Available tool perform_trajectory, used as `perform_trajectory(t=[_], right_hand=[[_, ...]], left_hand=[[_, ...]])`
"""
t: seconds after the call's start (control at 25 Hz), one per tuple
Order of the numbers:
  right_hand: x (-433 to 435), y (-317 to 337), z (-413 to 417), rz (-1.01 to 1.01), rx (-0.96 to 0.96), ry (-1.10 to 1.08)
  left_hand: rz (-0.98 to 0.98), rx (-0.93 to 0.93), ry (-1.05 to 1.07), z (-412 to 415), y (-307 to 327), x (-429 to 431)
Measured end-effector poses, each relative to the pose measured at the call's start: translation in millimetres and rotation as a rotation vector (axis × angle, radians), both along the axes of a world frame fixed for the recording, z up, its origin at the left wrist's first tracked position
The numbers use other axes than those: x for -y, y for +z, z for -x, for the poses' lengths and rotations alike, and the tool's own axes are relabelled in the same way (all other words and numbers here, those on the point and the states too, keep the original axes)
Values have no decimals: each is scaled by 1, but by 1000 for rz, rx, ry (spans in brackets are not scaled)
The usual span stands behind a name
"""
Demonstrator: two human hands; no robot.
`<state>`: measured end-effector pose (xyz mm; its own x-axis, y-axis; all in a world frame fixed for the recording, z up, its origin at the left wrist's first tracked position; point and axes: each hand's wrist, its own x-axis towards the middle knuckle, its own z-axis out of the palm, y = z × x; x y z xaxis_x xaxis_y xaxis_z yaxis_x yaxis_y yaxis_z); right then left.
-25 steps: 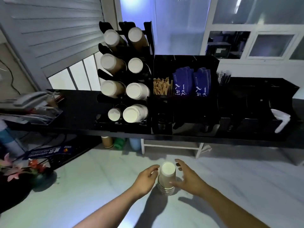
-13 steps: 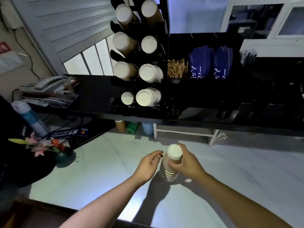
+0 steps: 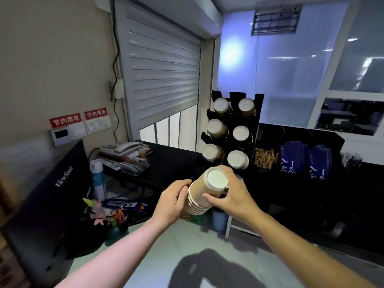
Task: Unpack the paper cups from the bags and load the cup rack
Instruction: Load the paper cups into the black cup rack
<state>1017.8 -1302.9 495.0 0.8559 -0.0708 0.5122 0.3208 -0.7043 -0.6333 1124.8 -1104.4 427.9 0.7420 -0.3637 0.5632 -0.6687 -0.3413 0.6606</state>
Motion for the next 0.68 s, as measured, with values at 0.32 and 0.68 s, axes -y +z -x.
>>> perform_trajectory(t=[0.32,0.68], right_hand=[[0,-2,-55,118,113,-233],[-2,-45,-94,501,47,-457]], left_hand=[[-25,-148,-69,-107,-27,8],[21,-215,-195,-147,-59,51]])
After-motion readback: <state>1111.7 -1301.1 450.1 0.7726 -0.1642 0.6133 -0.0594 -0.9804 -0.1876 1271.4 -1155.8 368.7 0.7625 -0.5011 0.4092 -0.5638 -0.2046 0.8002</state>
